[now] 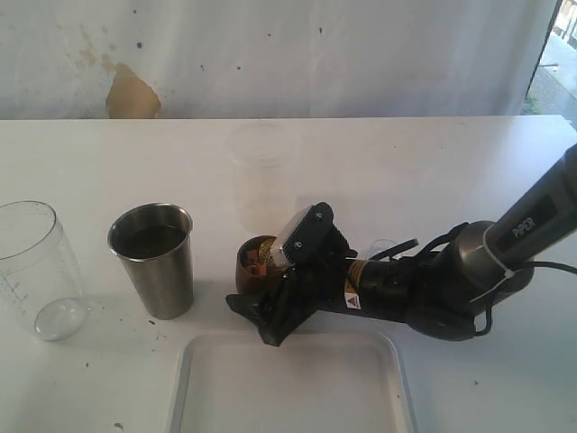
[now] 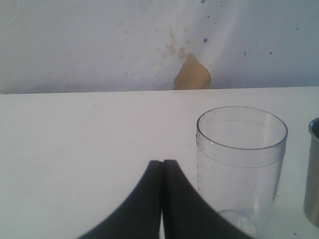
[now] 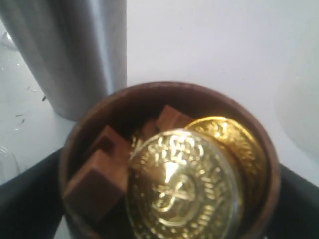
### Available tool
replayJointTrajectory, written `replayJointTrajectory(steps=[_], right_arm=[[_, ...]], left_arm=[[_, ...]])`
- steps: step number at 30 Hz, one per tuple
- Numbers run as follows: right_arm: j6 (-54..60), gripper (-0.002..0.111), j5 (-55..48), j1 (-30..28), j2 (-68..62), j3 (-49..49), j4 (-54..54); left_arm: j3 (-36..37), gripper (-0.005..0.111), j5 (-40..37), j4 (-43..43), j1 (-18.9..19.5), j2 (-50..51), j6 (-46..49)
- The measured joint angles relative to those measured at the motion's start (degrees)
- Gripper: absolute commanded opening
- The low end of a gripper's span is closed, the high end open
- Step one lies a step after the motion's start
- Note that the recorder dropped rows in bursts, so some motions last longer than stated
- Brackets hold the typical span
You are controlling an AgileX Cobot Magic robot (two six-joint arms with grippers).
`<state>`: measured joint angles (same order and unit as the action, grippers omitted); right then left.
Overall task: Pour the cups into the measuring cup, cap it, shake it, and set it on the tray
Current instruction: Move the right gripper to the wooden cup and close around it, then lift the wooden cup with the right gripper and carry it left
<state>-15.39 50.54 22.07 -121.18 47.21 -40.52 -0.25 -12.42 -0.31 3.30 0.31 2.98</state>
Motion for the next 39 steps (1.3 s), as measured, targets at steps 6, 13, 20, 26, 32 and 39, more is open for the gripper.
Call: replayJointTrajectory(steps=[6,13,20,26,32,39], right_arm=[[0.00,0.081,-0.78,0.12,-0.12,0.00,2.48],[0.00,0.081,0.48,0.22,-1.00,0.58,4.61],[0.00,0.081,0.57,0.22,-3.62,1.42,4.76],[0.00,0.081,0.80,0.22,-3.71,2.27,4.76],[-0.16,0.048,1.15,0.22,-3.71,2.61,4.76],[-4.03,0.000,0.67,0.22,-2.99,2.61,3.77]], left_arm=[[0.00,0.000,0.00,0.00,0.00,0.00,0.00],[0.00,0.000,0.00,0.00,0.00,0.00,0.00],[0.00,0.000,0.00,0.00,0.00,0.00,0.00],[0.00,0.000,0.00,0.00,0.00,0.00,0.00],[0.00,0.000,0.00,0.00,0.00,0.00,0.00],[0.00,0.000,0.00,0.00,0.00,0.00,0.00]])
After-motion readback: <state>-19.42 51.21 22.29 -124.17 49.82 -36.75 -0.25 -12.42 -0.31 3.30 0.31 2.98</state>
